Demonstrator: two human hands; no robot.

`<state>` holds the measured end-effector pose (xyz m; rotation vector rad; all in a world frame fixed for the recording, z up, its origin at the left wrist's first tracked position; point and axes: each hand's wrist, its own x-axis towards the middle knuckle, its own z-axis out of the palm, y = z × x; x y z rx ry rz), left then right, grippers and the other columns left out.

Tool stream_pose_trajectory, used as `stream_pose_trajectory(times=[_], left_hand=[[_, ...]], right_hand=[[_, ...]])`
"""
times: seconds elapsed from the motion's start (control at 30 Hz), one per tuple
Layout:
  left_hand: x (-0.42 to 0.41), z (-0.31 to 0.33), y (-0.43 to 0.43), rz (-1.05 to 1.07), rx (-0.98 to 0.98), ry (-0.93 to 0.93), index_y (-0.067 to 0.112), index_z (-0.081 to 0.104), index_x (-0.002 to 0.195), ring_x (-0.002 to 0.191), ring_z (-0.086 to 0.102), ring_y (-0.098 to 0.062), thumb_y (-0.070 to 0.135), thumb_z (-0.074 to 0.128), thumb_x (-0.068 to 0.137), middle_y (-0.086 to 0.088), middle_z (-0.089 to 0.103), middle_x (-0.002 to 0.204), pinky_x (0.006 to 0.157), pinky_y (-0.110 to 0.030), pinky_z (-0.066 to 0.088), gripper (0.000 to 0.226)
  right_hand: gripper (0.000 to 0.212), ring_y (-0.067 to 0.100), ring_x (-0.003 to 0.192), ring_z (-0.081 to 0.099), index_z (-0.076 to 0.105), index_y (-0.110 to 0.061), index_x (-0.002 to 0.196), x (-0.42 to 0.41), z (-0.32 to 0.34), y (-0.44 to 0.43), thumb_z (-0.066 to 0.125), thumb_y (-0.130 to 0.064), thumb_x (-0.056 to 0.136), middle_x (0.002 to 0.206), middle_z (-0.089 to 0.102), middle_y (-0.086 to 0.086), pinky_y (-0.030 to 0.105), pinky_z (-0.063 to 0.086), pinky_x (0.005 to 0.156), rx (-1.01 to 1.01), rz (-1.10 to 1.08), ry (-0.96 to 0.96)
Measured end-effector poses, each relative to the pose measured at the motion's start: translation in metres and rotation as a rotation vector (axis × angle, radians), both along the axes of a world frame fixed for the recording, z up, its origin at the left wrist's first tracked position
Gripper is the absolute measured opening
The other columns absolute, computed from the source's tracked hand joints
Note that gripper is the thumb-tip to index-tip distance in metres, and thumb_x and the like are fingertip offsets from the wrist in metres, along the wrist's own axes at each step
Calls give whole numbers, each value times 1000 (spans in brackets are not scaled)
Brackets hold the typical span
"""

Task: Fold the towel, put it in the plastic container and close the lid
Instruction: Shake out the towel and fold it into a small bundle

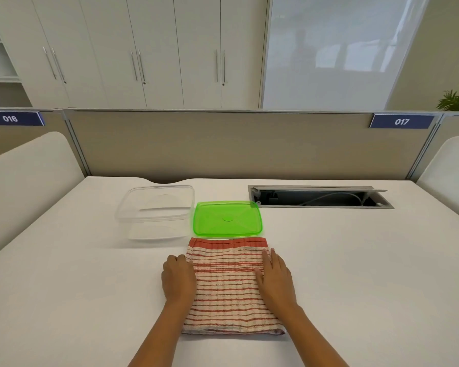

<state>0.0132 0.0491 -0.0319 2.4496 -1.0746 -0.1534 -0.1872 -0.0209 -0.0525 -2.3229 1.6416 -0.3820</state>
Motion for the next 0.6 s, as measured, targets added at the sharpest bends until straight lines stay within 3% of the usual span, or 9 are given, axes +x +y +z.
stream_pose_trajectory(times=[0.1,0.17,0.3,0.43,0.5,0.6], left_hand=[[-2,7,-4,56,70,101,2,56,115,111,54,-31,30,48,93,-16,59,118,92,-39,45,36],[0,10,-8,72,122,178,2,55,115,112,56,-32,35,53,90,-16,61,119,92,-39,47,41],[3,14,-15,63,169,385,5,57,116,110,59,-32,35,58,87,-14,64,120,94,-39,49,42],[3,19,-19,14,223,464,6,55,122,116,57,-31,34,60,84,-13,61,125,100,-37,46,48],[1,20,-19,-10,183,528,7,55,124,116,57,-30,33,61,83,-13,62,126,102,-39,45,49],[2,22,-18,-65,-36,832,6,55,122,108,61,-31,21,62,82,-15,64,121,98,-45,49,43]], right_hand=[[59,24,132,35,24,-13,146,2,8,-1,44,-36,95,145,40,7,36,32,109,-4,-111,-102],[60,27,126,41,30,-10,143,3,15,-5,51,-34,93,138,47,10,36,36,105,56,-167,-176],[49,29,117,55,46,-6,130,5,28,-13,60,-26,88,128,59,13,38,44,99,325,-254,-411],[32,28,99,65,62,-5,114,2,36,-20,57,-9,83,111,68,14,39,54,91,566,-301,-688],[31,28,91,67,62,-4,113,-2,41,-23,55,-4,83,101,69,13,39,58,80,663,-290,-798],[28,22,85,66,58,-7,114,-10,50,-25,54,-9,86,98,68,9,28,55,63,700,-219,-853]])
